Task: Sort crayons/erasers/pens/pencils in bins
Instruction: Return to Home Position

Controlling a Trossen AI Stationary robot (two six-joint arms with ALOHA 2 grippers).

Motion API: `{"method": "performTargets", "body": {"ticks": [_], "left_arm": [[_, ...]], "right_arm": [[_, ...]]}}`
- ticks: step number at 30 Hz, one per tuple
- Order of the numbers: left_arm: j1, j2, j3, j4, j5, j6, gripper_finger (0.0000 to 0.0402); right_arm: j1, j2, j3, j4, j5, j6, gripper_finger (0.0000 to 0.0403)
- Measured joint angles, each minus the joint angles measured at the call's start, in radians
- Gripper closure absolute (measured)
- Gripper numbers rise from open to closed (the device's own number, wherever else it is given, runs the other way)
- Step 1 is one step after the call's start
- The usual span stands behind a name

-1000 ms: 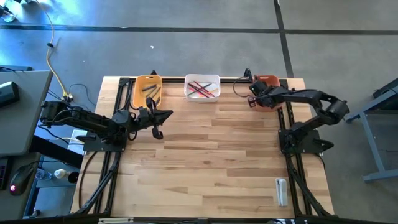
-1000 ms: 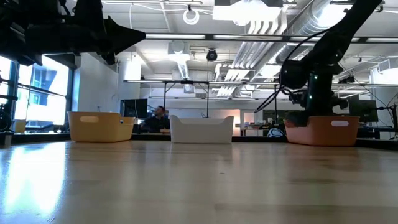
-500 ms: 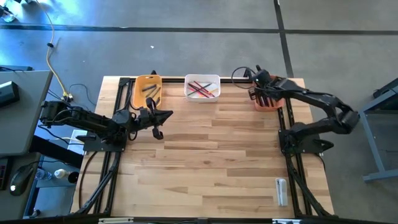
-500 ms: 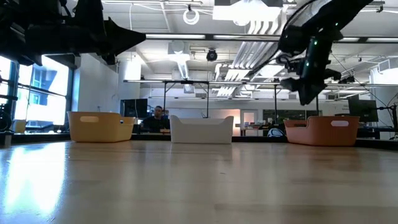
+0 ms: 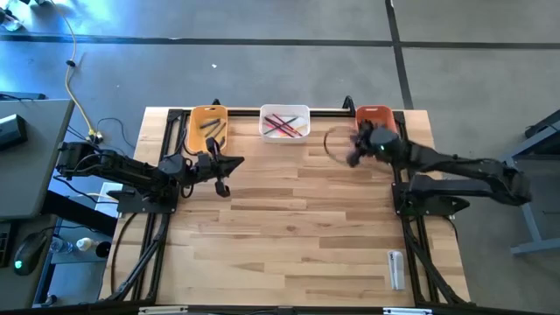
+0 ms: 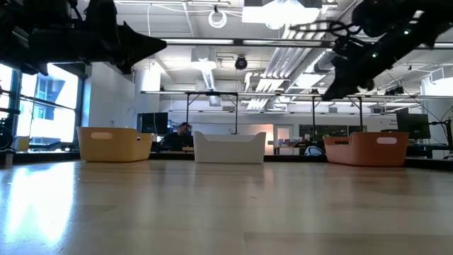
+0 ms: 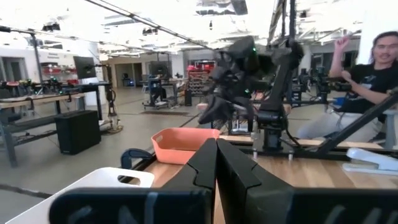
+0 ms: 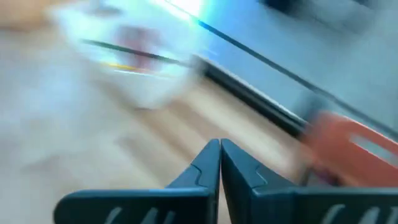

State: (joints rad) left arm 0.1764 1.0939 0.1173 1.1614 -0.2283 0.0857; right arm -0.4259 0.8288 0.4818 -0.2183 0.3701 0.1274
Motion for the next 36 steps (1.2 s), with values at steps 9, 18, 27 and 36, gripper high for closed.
{"method": "performTargets", "body": {"ticks": [9, 18, 27, 36], "left_arm": [[0.0, 0.0, 0.0, -0.017, 0.095, 0.004, 0.0401], [0.0, -0.049, 0.0, -0.107, 0.181, 0.023, 0.0401], [0.001, -0.254, -0.006, -0.327, 0.194, 0.05, 0.0401], [0.001, -0.468, -0.102, -0.339, 0.198, 0.05, 0.0401]], "right_arm": [[0.172, -0.078, -0.269, 0.568, -0.439, -0.191, 0.0402], [0.263, -0.203, -0.288, 0.581, -0.588, -0.218, 0.0403], [0.338, -0.339, -0.289, 0.496, -0.547, -0.331, 0.0403], [0.367, -0.482, -0.302, 0.378, -0.453, -0.349, 0.0403]]}}
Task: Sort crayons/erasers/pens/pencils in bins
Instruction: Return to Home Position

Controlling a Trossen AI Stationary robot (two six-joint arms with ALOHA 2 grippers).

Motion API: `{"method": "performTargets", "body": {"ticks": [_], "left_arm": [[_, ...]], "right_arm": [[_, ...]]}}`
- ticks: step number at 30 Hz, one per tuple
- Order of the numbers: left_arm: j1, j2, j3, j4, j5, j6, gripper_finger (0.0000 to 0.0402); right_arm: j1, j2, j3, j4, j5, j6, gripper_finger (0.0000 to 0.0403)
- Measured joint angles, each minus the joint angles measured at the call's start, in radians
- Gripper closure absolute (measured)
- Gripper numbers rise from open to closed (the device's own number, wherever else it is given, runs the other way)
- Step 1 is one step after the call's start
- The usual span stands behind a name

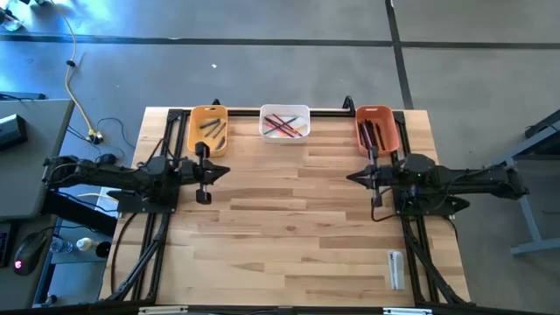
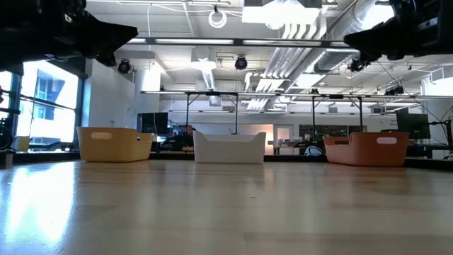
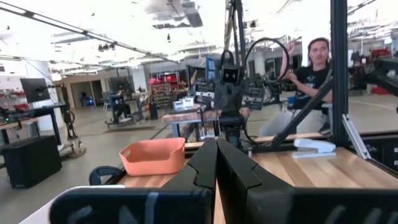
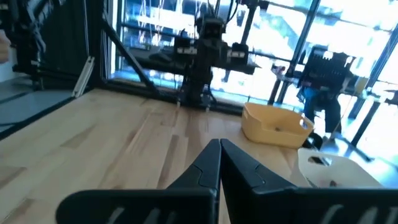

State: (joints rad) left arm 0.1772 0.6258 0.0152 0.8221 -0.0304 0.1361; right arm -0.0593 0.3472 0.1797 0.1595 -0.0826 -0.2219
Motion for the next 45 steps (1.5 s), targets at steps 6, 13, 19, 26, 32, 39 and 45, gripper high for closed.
{"method": "performTargets", "body": {"ticks": [6, 13, 19, 26, 32, 39, 45], "left_arm": [[0.0, -0.128, -0.004, -0.137, 0.0, 0.007, 0.0401], [0.0, -0.27, -0.004, -0.258, -0.003, 0.01, 0.0401], [0.0, -0.398, -0.004, -0.379, -0.024, 0.021, 0.0401], [0.0, -0.552, -0.004, -0.531, -0.061, 0.007, 0.0401], [0.002, -0.621, 0.001, -0.632, -0.086, 0.006, 0.0401], [0.002, -0.622, 0.007, -0.665, -0.086, -0.006, 0.0401], [0.002, -0.622, 0.007, -0.761, -0.119, -0.079, 0.0401]], "right_arm": [[-0.019, -0.107, -0.143, 0.143, 0.006, -0.004, 0.0403], [-0.078, -0.255, -0.169, 0.106, 0.008, 0.011, 0.0403], [-0.12, -0.346, -0.17, 0.006, 0.008, 0.039, 0.0403], [-0.159, -0.343, -0.17, -0.001, 0.136, 0.091, 0.0403], [-0.171, -0.343, -0.17, -0.067, 0.367, 0.136, 0.0403], [-0.17, -0.343, -0.17, -0.071, 0.37, 0.129, 0.0403], [-0.17, -0.342, -0.17, -0.069, 0.375, 0.079, 0.0403]]}}
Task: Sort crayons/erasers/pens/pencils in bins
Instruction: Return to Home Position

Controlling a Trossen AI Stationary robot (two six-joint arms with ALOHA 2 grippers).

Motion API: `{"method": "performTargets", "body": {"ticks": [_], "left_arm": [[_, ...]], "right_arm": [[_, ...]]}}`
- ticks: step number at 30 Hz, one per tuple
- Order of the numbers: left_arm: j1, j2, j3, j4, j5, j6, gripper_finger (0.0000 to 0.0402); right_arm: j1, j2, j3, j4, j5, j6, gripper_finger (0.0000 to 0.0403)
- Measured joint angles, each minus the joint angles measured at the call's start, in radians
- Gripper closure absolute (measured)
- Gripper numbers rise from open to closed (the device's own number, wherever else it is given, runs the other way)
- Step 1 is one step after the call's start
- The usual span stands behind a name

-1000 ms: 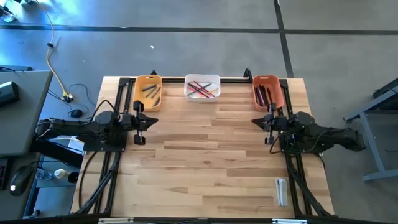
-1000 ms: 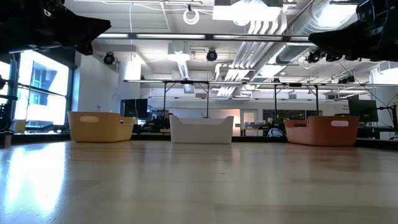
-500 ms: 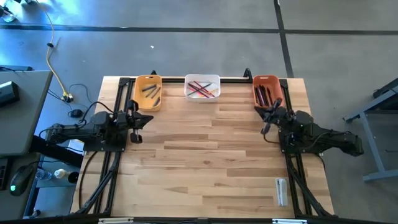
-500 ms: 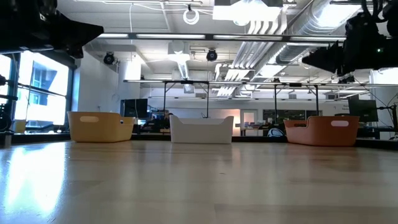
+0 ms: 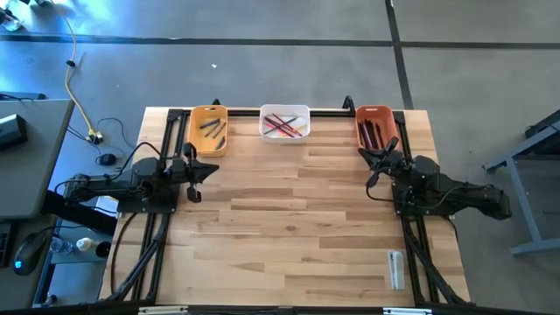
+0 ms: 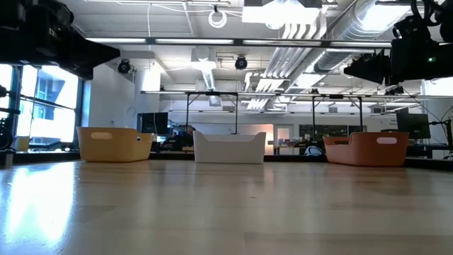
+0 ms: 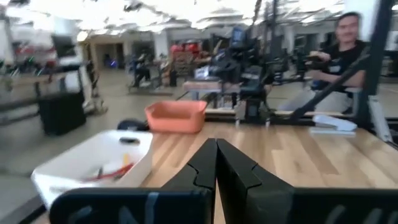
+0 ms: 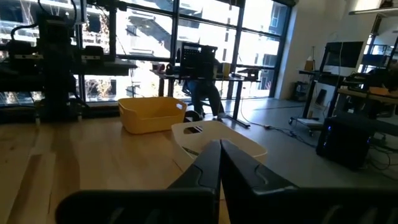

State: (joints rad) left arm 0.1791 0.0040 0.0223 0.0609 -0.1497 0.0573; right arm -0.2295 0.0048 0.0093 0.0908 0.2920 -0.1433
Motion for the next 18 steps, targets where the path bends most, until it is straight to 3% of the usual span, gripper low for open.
{"method": "performTargets", "body": {"ticks": [11, 18], "left_arm": [[0.0, 0.0, 0.0, -0.008, -0.089, -0.067, 0.0401], [0.0, 0.0, 0.0, -0.009, -0.026, -0.089, 0.0401]], "right_arm": [[0.0, 0.0, 0.0, 0.018, 0.039, -0.014, 0.0403], [0.0, 0.01, 0.0, -0.027, 0.071, 0.125, 0.0403]]}}
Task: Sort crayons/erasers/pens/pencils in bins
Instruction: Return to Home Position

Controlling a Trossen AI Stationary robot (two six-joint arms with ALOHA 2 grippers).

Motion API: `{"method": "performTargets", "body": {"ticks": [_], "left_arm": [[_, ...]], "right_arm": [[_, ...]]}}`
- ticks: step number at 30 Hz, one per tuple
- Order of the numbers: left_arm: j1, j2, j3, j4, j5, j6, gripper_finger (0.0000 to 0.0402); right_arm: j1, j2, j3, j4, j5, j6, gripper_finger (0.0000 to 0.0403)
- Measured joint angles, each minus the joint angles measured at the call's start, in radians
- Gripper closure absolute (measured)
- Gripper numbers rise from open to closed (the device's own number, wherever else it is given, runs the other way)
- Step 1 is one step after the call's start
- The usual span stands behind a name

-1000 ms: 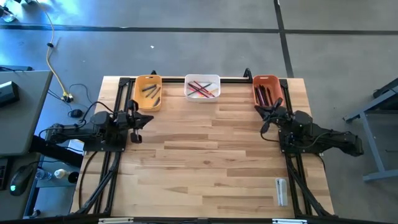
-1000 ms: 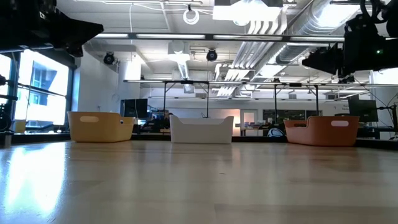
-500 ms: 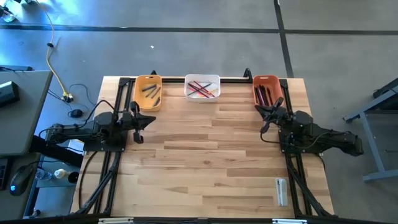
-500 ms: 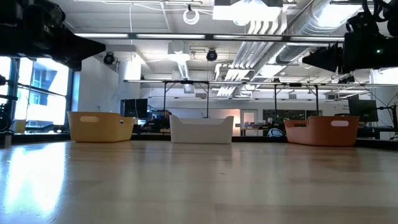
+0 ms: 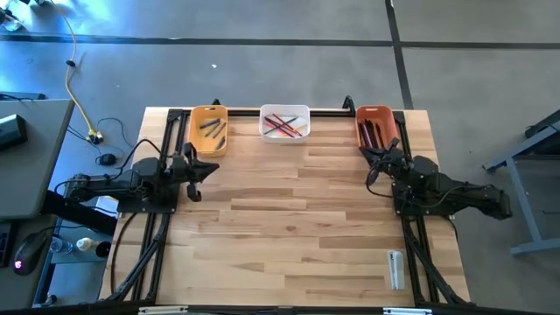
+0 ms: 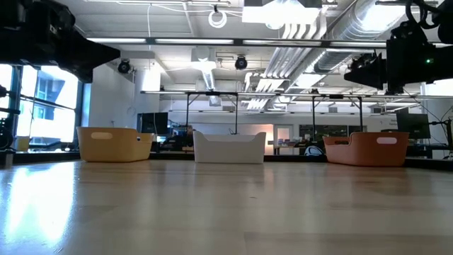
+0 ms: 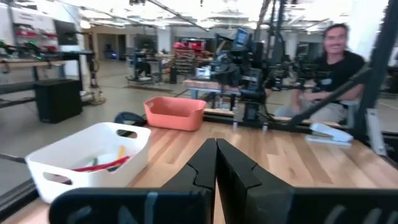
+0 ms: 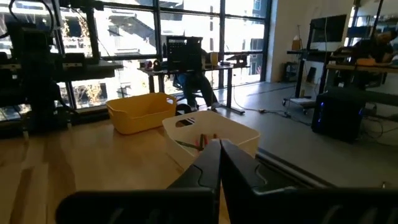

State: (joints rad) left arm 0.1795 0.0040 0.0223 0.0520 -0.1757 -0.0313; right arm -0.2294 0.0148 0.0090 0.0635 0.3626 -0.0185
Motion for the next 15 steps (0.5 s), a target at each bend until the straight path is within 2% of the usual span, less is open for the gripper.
{"method": "performTargets", "body": {"ticks": [5, 11, 15], "left_arm": [[0.0, 0.0, 0.0, -0.043, 0.036, -0.002, 0.0401], [0.0, 0.008, 0.0, -0.045, 0.036, 0.015, 0.0401], [0.0, 0.008, 0.0, -0.045, 0.036, -0.026, 0.0401]], "right_arm": [[0.001, 0.023, 0.0, -0.001, -0.003, 0.035, 0.0403], [0.0, 0.025, 0.0, -0.001, -0.004, -0.116, 0.0403], [0.0, 0.025, 0.0, -0.001, -0.004, -0.139, 0.0403]]}}
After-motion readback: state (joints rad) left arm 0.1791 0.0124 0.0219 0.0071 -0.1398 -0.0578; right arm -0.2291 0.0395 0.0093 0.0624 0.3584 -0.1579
